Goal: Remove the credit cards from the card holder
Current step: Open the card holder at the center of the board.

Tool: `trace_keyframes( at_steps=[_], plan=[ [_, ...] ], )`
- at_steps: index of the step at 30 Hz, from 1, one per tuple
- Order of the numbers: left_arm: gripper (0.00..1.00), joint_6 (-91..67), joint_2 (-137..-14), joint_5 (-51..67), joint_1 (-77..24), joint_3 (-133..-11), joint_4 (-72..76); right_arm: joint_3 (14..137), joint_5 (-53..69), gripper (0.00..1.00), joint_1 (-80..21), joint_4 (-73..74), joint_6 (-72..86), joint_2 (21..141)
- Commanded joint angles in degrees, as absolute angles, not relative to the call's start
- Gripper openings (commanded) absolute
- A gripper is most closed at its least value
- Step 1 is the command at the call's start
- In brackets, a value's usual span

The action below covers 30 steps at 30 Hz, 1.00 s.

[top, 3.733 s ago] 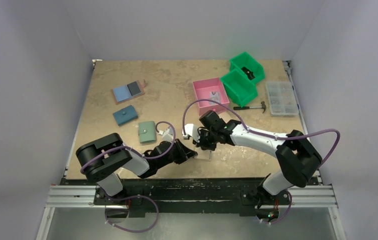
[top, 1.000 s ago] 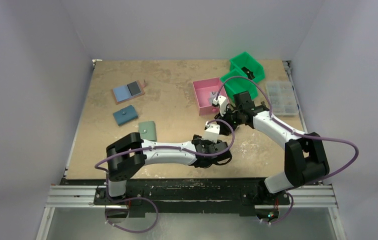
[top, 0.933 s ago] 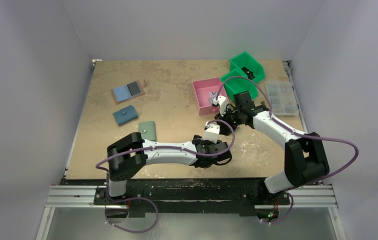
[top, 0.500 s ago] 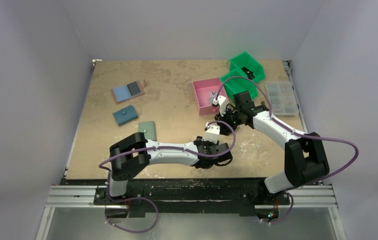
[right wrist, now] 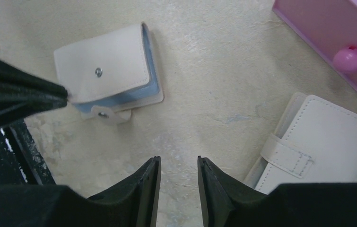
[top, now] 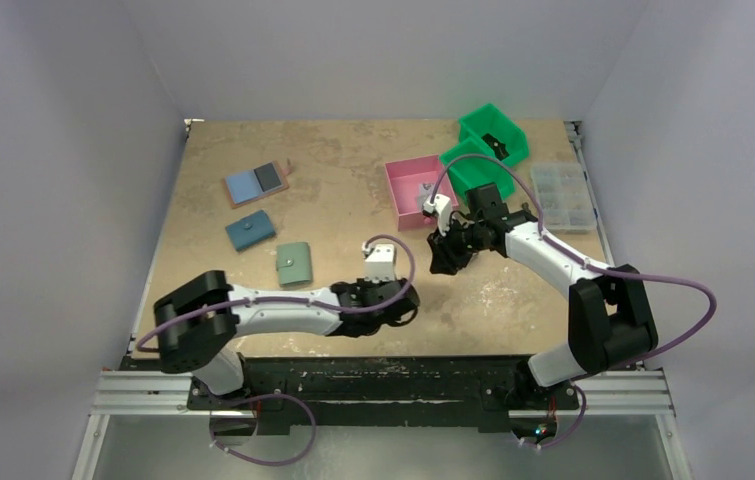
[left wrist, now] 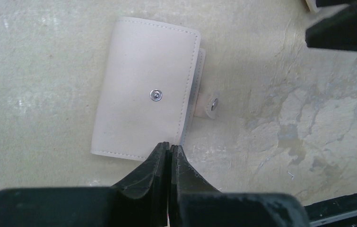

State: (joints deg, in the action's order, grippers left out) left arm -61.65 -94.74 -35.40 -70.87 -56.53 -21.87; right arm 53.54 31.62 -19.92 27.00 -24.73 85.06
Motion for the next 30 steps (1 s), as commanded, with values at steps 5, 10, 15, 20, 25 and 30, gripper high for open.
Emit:
trace_keyframes(
  at_steps=[5, 10, 15, 20, 25, 30],
  plan=[
    [0.0, -65.17, -78.3, -26.22, -64.18, -38.86, 0.83, 54.32, 39.26, 0.56, -23.67, 29.18, -28.26, 84.22],
    [0.0, -66.5, -73.5, -21.06, -60.75, -34.27, 5.67, 55.3, 37.18, 0.65, -29.96, 28.33, -30.36, 86.27],
    [0.0, -67.74, -71.81, -19.44, -59.68, -33.04, 6.1, 58.37, 36.05, 0.66, -32.35, 25.66, -28.35, 88.41],
    [0.0, -69.13, -70.59, -18.4, -59.04, -31.55, 7.43, 60.54, 34.66, 0.68, -34.58, 25.21, -27.13, 90.97],
    [0.0, -69.34, -70.29, -17.96, -58.8, -31.2, 8.19, 60.99, 29.76, 0.69, -37.09, 23.23, -25.48, 92.79],
    [0.0, -69.63, -70.42, -17.75, -58.63, -30.97, 8.51, 61.5, 26.24, 0.68, -38.0, 22.41, -24.7, 94.93]
  ],
)
